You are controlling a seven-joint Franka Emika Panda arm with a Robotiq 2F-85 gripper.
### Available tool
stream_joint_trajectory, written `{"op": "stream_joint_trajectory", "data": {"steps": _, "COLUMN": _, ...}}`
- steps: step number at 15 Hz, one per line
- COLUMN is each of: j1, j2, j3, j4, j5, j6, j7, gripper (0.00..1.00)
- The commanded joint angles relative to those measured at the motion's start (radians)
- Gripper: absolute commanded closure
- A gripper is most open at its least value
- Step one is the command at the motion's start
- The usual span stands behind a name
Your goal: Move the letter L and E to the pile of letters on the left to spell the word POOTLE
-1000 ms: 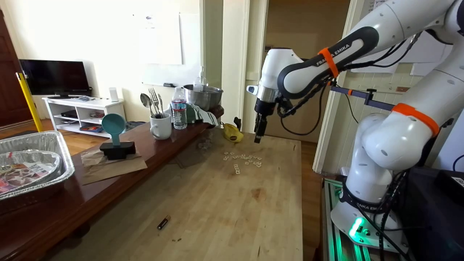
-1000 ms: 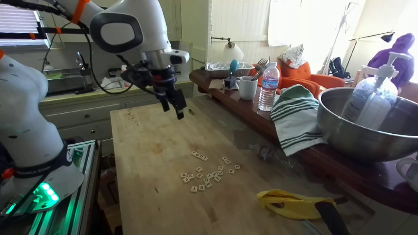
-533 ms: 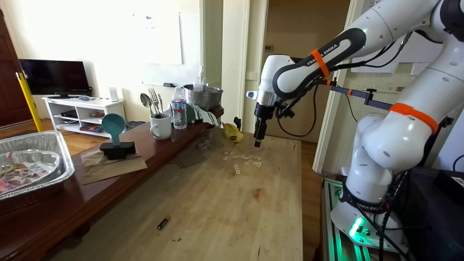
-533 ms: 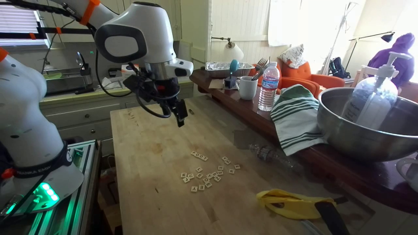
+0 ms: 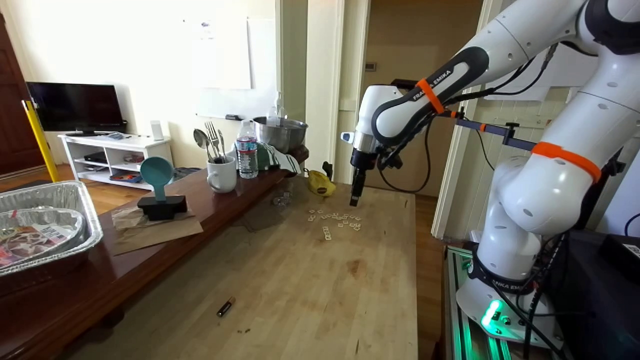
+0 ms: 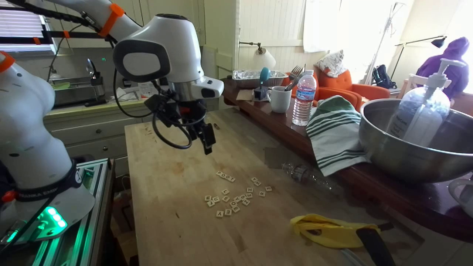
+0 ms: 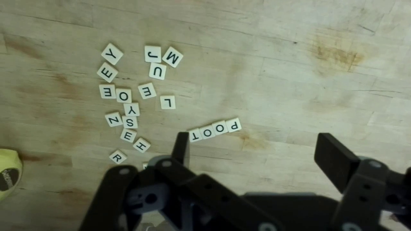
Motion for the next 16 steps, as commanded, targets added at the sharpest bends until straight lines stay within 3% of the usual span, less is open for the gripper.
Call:
{"op": "stream_joint_trajectory", "data": {"steps": 1, "j1": -0.031, "j2": 0.12, "j3": 0.002, "j4": 0.034, "j5": 0.002, "j6": 0.094, "j7": 0.017, "gripper": 0.26}}
{"op": "stream_joint_trajectory", "data": {"steps": 3, "j1": -0.043, "j2": 0.173, "j3": 0.004, "j4": 0.045, "j5": 0.001, "j6": 0.145, "j7": 0.016, "gripper": 0.3}}
{"op": "stream_joint_trajectory", "data": {"steps": 7, "j1": -0.059, "j2": 0.28, "j3": 0.004, "j4": 0.068, "j5": 0.016, "j6": 0.249, "j7": 0.015, "gripper": 0.61}}
{"op": "stream_joint_trajectory", "data": {"steps": 12, "j1": -0.076, "j2": 0.369, "j3": 0.02, "j4": 0.102, "j5": 0.024, "j6": 0.285, "j7": 0.006, "gripper": 0.98}}
{"op": "stream_joint_trajectory", "data": {"steps": 16, "j1": -0.097, "j2": 0.42, "j3": 0.035, "j4": 0.119, "j5": 0.028, "j6": 0.305, "j7": 0.005, "gripper": 1.0}}
